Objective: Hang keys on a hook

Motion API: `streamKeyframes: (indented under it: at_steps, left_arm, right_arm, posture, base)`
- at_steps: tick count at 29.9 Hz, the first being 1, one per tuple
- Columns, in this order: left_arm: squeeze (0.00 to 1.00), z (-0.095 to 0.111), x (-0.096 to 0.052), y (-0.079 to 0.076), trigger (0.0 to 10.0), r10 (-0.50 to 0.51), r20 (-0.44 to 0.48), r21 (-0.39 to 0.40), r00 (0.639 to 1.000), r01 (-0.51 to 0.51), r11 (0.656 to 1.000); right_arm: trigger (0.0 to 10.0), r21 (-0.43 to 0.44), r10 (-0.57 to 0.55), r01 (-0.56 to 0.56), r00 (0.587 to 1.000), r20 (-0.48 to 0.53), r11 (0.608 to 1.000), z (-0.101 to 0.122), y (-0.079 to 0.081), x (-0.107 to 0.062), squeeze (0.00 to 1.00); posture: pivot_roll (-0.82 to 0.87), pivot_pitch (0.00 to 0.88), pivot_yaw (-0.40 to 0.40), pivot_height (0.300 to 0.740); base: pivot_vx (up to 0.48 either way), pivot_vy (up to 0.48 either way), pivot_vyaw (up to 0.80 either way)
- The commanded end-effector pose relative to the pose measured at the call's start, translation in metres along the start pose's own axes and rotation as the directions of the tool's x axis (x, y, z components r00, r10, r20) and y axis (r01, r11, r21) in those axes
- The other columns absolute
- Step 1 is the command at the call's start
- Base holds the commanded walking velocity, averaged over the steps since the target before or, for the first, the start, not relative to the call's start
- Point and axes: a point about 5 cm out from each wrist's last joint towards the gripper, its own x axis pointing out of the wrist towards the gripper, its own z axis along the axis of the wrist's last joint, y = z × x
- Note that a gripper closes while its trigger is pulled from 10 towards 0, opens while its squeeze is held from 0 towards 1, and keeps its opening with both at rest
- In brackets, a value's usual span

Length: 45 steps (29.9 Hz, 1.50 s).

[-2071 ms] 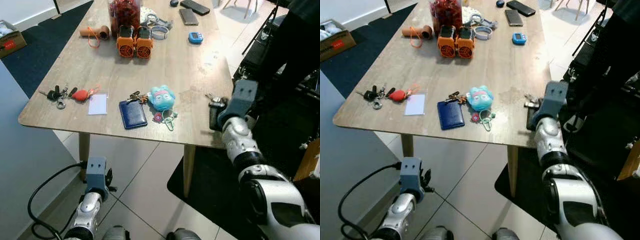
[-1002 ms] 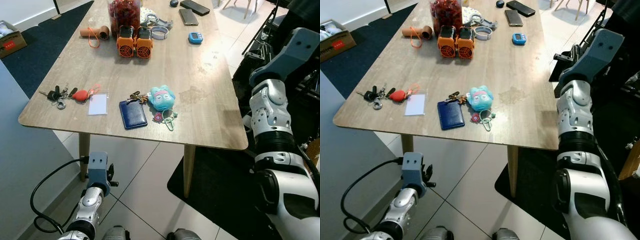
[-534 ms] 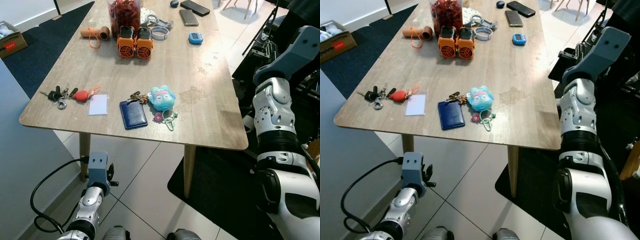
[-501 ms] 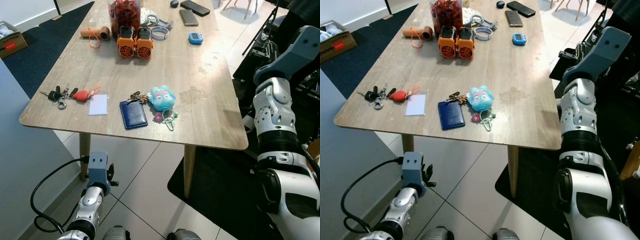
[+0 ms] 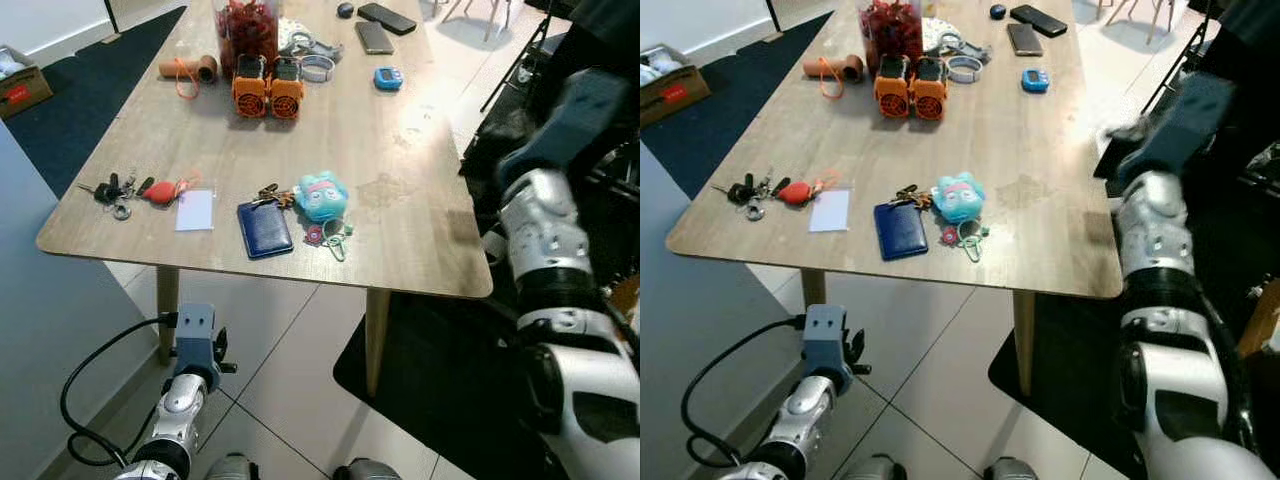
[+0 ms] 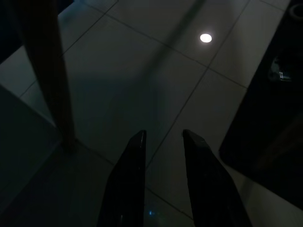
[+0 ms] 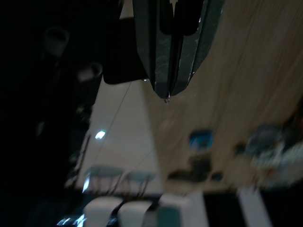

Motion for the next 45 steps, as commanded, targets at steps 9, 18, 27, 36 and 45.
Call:
streamKeyframes:
  at_steps: [9,18,27,36,45]
  left_arm:
    - [0.0,-0.01,-0.004,-0.003,10.0,-0.006,-0.04,-0.001,0.999,0.006,1.0]
    - [0.0,-0.012,-0.005,-0.003,10.0,-0.006,-0.042,-0.002,0.999,0.006,1.0]
    - [0.0,-0.012,-0.005,-0.004,10.0,-0.009,-0.039,-0.002,0.999,0.009,1.0]
    - [0.0,-0.011,-0.005,-0.003,10.0,-0.004,-0.034,-0.005,0.999,0.004,1.0]
    - [0.0,-0.011,-0.005,-0.001,10.0,-0.003,-0.036,-0.005,0.999,0.002,1.0]
  right_arm:
    - [10.0,-0.007,0.064,-0.065,0.992,-0.107,0.998,-0.025,0.013,-0.006,0.0]
    - [10.0,0.328,0.164,-0.08,0.957,-0.237,0.941,-0.038,0.022,-0.008,0.0]
    - [10.0,0.314,0.193,-0.107,0.947,-0.255,0.943,-0.039,0.026,-0.01,0.0]
    - [10.0,0.429,0.189,-0.111,0.972,-0.143,0.896,-0.017,0.022,-0.006,0.0]
    - [10.0,0.199,0.208,-0.229,0.97,0.123,0.953,0.028,0.023,-0.006,0.0]
  posture:
    - [0.08,0.1,-0.053,0.74]
    - [0.08,0.094,-0.054,0.74]
    - [0.08,0.09,-0.054,0.74]
    - [0.09,0.098,-0.055,0.74]
    - [0.09,0.1,-0.053,0.74]
  base:
    - [0.0,0.0,0.0]
    - [0.0,0.0,0.0]
    - [0.0,0.0,0.0]
    - [0.0,0.0,0.0]
    - [0.0,0.0,0.0]
